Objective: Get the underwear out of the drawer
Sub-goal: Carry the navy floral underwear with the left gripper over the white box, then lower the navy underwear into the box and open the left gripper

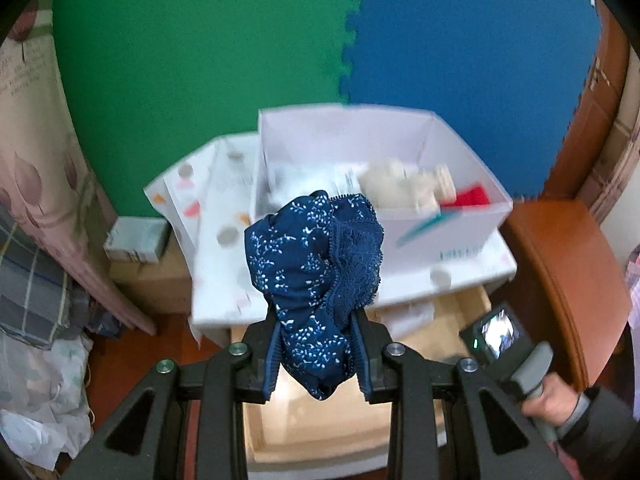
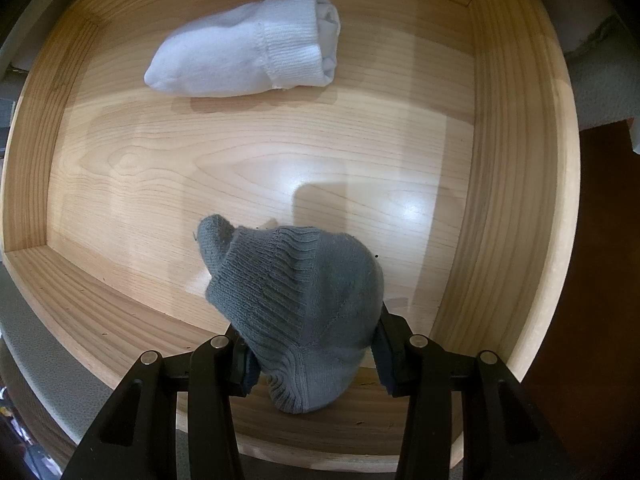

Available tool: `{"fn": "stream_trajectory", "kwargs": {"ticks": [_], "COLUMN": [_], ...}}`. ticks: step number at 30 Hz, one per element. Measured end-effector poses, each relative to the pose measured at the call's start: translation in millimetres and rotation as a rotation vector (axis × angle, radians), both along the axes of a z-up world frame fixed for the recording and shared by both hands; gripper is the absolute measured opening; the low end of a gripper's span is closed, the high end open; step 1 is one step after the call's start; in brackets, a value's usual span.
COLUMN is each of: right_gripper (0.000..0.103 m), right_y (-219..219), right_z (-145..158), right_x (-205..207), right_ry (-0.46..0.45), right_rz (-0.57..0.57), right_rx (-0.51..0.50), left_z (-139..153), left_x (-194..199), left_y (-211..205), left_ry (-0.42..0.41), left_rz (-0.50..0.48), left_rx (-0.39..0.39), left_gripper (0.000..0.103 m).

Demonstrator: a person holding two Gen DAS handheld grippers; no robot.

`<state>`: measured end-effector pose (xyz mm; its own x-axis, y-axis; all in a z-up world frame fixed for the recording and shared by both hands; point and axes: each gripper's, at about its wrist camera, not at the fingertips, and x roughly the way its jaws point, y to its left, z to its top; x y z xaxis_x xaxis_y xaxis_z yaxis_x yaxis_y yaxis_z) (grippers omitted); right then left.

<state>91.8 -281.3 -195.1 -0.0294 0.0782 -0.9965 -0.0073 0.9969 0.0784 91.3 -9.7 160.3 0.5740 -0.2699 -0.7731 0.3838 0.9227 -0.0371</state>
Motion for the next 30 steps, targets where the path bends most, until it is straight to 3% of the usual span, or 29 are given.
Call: {"fn": "stream_trajectory", "kwargs": {"ticks": [7,14,30], "right_gripper": [0.041,0.041,0.041], "right_y": [1,0,6], "right_z": [0,3,7], "right_x": [0,2,-1], "right_ry": [0.0,-0.002,-0.003], "right_rz": [0.001,0.001,-0.005], "right_rx": [0.0,-0.008,-0.015], "left_z": [42,49,-3], "left_x": [36,79,149], "left_y": [-6,-30,-80], "left_ry": [-0.068,-0.091,0.004], "left_rz": [0.01,0.016,0.028], "left_rx": [-0.001,0.039,0.131], "left_gripper": [0.03,0.03,0.03]}}
